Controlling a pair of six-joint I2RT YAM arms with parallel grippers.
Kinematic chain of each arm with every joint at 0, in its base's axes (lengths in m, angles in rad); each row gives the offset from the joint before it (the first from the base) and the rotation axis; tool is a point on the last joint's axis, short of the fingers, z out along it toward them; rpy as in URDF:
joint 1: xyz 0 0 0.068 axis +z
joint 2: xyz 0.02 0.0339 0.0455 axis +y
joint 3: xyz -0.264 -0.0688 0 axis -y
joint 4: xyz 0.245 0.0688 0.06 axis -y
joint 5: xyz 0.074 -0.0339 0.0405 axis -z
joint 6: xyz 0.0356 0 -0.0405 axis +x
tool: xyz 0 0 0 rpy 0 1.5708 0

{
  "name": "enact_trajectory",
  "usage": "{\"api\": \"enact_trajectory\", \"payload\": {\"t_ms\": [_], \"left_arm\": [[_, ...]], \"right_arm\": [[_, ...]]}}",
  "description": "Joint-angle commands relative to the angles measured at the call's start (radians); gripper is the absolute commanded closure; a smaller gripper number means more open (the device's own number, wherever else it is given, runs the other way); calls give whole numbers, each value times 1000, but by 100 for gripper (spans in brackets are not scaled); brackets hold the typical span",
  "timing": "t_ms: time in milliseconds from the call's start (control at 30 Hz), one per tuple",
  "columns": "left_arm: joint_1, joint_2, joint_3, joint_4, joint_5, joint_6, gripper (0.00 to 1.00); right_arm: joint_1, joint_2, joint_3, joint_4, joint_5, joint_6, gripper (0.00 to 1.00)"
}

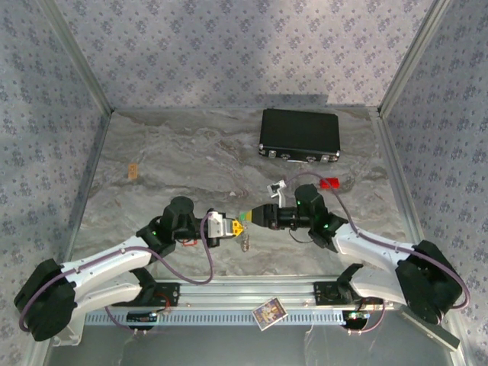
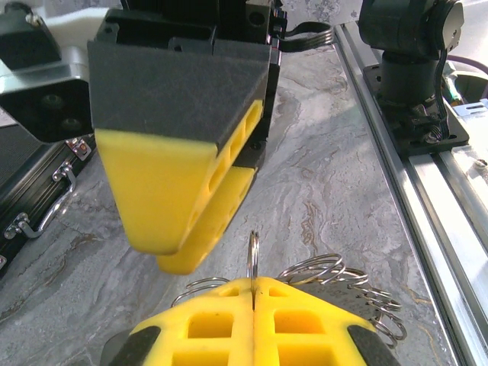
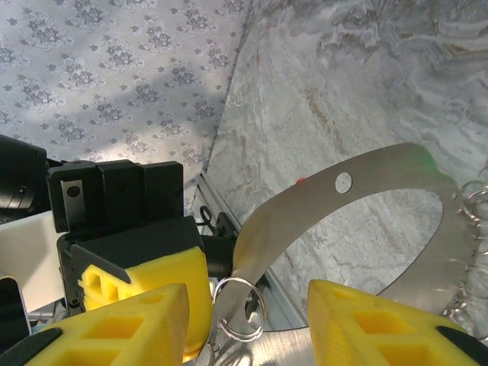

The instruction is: Put the keys on the keyring

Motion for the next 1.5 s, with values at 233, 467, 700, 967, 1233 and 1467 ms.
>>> {"api": "enact_trajectory", "payload": {"t_ms": [233, 467, 700, 967, 1233, 1467], "left_arm": [[-1, -26, -1, 32, 15, 23, 100], [-1, -35, -4, 27, 7, 25, 100], [-1, -36, -3, 20, 4, 27, 100], [-2, -33, -5, 17, 8, 29, 100], [-3, -33, -2, 12, 14, 33, 100], [-4, -31, -1, 5, 17, 39, 100]], "right_arm": [[33, 105, -20, 213, -45, 120, 65], [41, 93, -33, 240, -64, 131, 67], [54, 90, -26, 235, -78, 126, 72], [50, 62, -20, 181, -78, 102, 78], [48, 70, -6, 154, -75, 91, 82], [48, 88, 10, 138, -71, 84, 67]]}}
